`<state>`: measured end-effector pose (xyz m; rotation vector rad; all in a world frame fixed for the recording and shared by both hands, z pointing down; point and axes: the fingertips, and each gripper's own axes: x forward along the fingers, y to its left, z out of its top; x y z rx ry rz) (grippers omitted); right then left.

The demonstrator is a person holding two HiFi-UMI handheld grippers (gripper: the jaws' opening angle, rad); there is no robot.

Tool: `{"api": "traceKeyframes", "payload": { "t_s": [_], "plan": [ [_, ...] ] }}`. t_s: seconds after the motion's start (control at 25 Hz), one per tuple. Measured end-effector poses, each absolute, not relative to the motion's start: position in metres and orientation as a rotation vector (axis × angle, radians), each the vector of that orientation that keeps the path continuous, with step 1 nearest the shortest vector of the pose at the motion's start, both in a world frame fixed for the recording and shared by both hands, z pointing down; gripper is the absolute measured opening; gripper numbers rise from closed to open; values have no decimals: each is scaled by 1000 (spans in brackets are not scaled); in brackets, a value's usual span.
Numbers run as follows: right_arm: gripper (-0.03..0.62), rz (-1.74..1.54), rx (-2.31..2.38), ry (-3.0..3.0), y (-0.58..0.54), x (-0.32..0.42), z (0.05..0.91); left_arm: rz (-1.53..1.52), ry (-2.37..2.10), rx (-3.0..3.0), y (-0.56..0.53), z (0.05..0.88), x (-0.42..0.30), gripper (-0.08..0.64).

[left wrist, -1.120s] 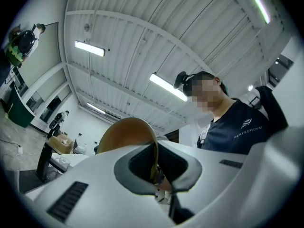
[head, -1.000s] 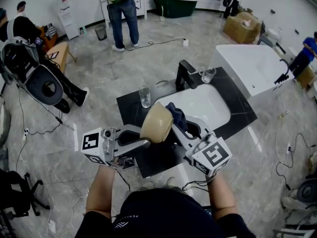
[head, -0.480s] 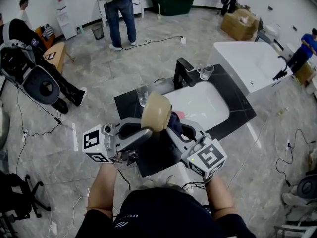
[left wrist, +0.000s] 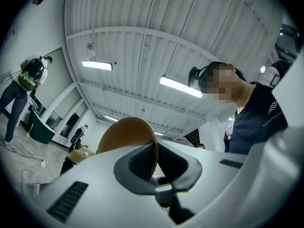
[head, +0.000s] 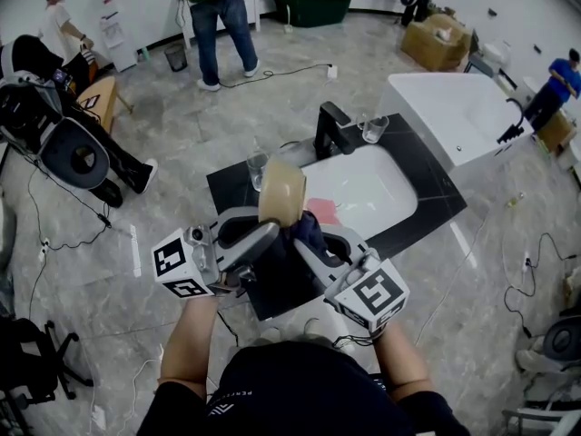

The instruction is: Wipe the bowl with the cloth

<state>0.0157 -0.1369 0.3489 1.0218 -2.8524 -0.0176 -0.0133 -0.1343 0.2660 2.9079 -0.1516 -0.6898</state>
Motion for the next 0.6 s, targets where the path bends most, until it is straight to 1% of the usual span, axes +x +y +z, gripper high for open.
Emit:
{"api": "traceKeyframes", "payload": {
  "t_s": [0.6],
  "plan": [
    [69,-38,942,-2893,-116,0,344,-673,-340,2859,-148,281,-23,17]
  ]
}}
